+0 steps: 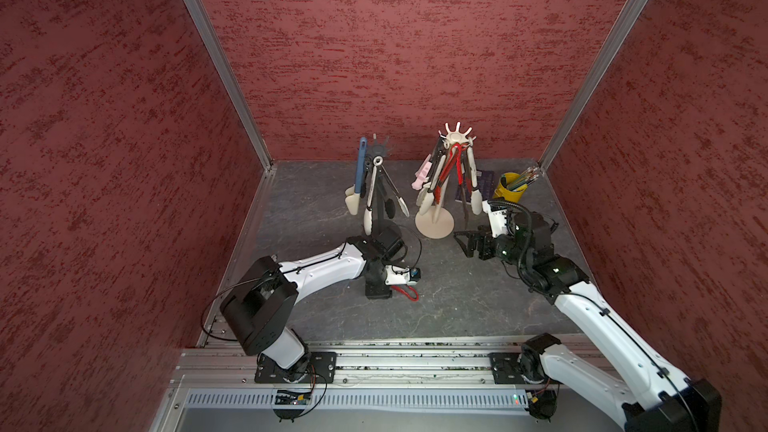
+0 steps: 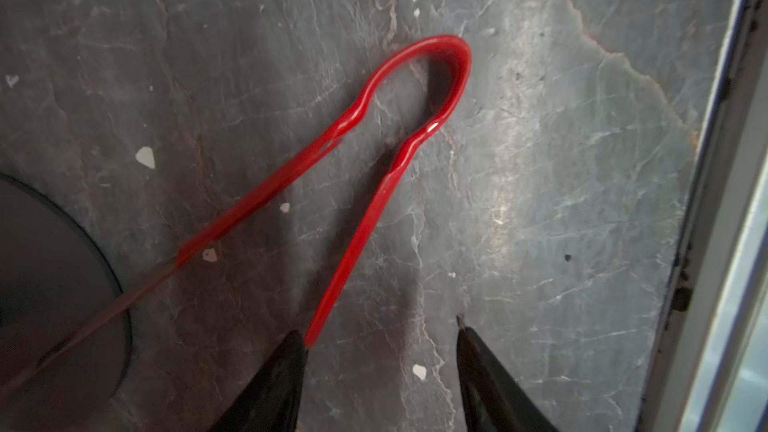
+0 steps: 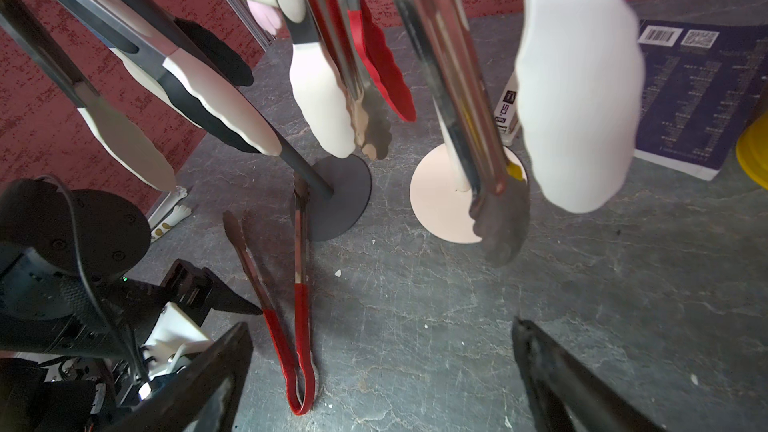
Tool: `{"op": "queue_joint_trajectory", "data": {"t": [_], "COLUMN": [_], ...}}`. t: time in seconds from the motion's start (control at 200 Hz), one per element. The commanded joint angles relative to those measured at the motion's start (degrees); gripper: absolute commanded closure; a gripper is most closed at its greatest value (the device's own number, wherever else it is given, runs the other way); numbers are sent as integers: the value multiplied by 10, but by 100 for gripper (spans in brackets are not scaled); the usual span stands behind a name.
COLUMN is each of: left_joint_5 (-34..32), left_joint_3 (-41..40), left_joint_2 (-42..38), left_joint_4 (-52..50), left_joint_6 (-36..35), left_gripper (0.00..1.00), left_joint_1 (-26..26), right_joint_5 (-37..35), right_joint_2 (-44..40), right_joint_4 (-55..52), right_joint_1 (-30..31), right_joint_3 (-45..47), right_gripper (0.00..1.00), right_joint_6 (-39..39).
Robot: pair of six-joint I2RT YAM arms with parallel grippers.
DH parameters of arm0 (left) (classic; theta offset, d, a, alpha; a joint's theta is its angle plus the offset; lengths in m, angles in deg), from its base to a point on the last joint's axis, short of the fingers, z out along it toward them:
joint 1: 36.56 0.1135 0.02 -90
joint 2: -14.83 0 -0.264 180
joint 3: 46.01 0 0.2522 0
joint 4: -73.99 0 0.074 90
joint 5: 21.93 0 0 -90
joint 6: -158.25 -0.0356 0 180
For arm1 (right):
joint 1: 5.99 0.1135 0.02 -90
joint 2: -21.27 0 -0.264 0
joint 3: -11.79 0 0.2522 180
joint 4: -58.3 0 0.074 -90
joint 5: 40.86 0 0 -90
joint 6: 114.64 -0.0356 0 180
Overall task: Hang food tongs on kitchen utensil racks
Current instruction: Pick up the food tongs from the center of the board.
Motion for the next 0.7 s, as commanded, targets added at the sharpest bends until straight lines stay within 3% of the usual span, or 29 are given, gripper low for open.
{"op": "queue_joint_trajectory", "data": {"t": [0.0,0.205,0.476,0.691], "left_joint_5": [19,36,57,59], "left_joint_3": [2,8,36,48], "left_joint_2": [20,51,70,47], "left_joint_4": [27,29,11,-13], "left_joint_6": [-17,-15,24,67], "left_gripper": [46,57,83,98], "left_joint_1": [7,5,0,-27], "right_joint_5": [11,6,1,-6], "right_joint_2": [-14,-20,-18,-18], "right_joint_4": [12,5,-4,-5], "right_joint_1": [-4,-3,-5,-5], "right_joint_3": [10,10,0,-6], "right_gripper": [1,1,1,1], "right_joint_6": [-11,-16,-18,-20]}}
